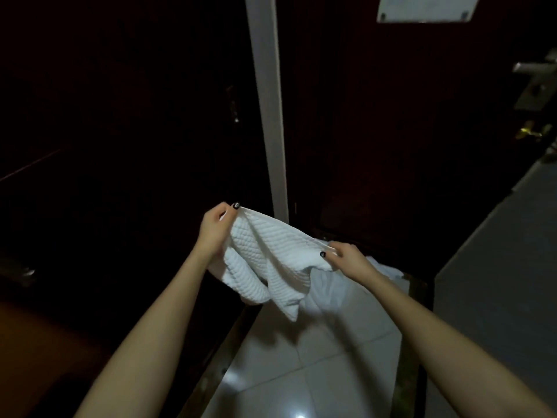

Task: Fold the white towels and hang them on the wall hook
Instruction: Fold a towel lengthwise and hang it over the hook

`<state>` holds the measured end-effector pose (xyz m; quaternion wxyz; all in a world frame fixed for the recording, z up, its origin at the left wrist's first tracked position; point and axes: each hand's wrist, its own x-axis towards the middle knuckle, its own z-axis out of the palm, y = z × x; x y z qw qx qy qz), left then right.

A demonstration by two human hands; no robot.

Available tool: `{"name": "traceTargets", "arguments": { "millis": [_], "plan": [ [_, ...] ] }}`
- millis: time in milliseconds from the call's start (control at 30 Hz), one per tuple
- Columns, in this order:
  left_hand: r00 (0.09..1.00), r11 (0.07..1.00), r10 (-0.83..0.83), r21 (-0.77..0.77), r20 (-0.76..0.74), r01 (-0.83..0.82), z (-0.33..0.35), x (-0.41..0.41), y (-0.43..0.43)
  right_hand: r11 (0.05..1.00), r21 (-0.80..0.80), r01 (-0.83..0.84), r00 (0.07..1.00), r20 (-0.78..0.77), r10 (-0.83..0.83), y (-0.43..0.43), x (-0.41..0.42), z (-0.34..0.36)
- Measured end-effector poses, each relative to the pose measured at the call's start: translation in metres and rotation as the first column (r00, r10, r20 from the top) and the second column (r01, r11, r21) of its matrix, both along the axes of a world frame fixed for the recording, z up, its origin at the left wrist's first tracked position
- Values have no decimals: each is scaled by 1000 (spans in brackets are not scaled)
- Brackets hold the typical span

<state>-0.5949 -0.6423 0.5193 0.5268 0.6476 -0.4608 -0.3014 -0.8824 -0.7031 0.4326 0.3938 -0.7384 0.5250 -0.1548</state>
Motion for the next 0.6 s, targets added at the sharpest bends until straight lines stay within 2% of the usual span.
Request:
{"name": "traceTargets", "arguments": {
  "millis": [133, 267, 367, 600],
  "plan": [
    [986, 986, 168, -6, 7, -168, 12, 14, 27, 994, -97, -41, 990, 129, 54, -8, 15, 40],
    [973, 973, 231, -31, 2, -230, 26, 14, 46, 986, -144, -83, 950, 289, 122, -6, 43, 80],
    [984, 985, 171, -22, 56, -170, 43, 6, 56, 974, -117, -194, 889, 399, 225, 5, 71, 104],
    [978, 997, 58, -63, 201, -46, 85, -4, 102, 858, -44, -512, 763, 436, 477, 47, 133, 151]
  ]
}}
